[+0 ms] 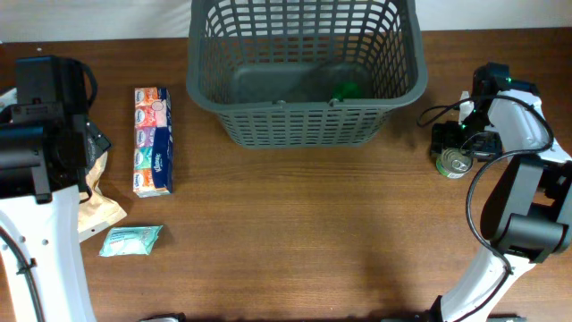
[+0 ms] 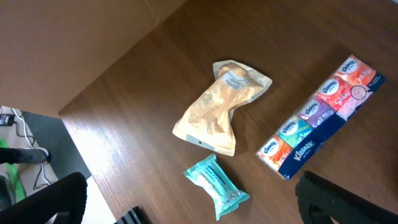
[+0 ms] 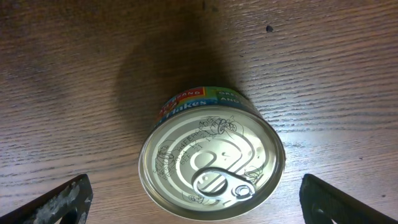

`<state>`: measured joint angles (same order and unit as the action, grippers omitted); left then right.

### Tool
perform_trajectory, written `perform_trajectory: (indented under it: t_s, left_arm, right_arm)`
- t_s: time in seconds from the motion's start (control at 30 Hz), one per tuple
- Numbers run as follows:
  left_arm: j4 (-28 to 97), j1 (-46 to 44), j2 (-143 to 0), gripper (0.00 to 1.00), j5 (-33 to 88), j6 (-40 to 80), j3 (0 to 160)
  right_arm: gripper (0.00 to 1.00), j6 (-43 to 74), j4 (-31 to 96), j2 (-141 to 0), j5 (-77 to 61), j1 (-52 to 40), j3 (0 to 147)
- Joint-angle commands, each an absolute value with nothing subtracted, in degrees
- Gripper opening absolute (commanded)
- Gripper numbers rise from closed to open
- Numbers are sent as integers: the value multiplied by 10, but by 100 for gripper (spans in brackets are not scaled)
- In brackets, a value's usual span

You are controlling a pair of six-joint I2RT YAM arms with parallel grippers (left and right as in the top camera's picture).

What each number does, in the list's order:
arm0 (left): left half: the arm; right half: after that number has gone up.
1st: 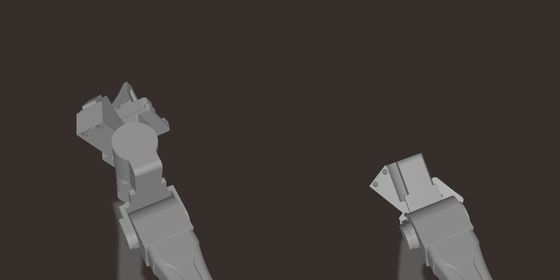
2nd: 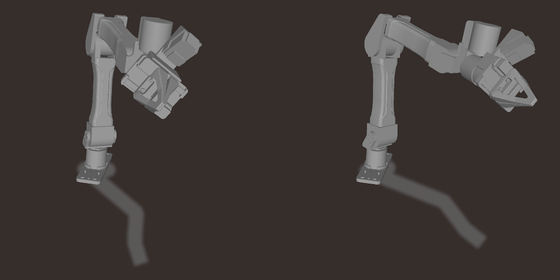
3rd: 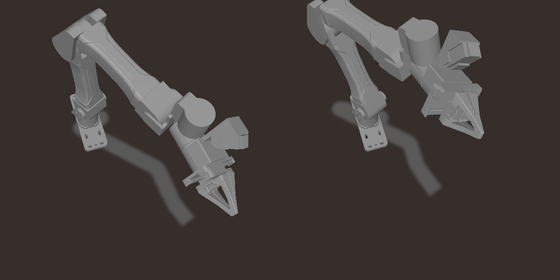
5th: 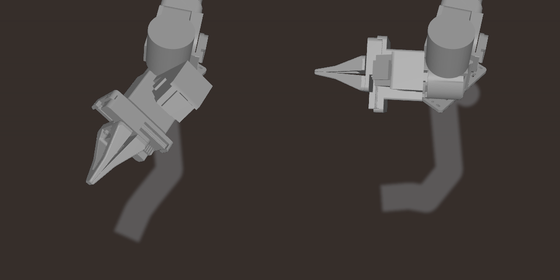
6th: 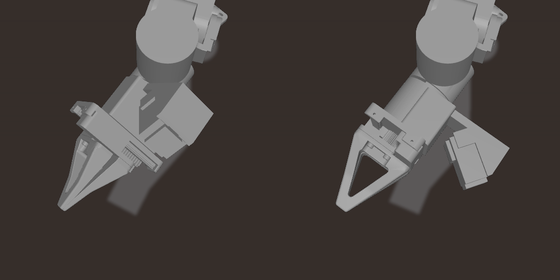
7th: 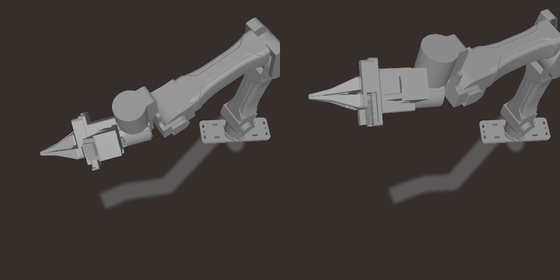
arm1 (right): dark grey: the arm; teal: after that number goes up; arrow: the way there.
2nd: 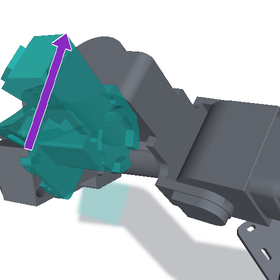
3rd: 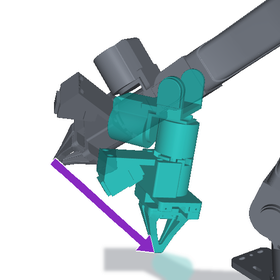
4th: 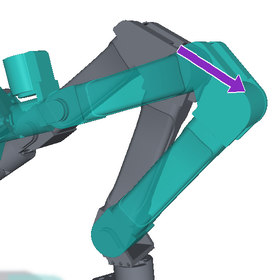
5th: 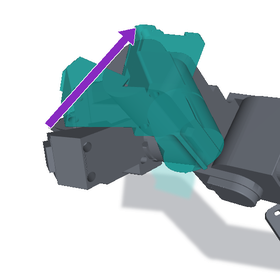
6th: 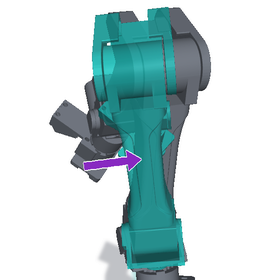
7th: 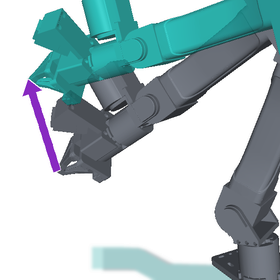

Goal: Pack container
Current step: 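Close the right gripper around the tuna can's side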

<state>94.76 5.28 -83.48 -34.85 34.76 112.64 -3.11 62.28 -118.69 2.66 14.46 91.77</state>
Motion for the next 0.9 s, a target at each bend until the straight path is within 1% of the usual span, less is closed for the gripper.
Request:
perform_trajectory:
  t_s: [0.0,0.27,0.57,0.87]
  left_arm:
    - [948,55,-837,100,-347,353,1126]
    - [948,55,-837,100,-347,353,1126]
    - [948,55,-837,100,-347,353,1126]
    - [948,55,-837,100,-347,353,1126]
  right_arm:
    - [99,-25,618,-1193,22,143,929]
    - [99,-25,610,-1194,22,144,929]
    - [99,-25,611,-1194,17,169,928]
    - [99,-25,602,-1194,-20,173,928]
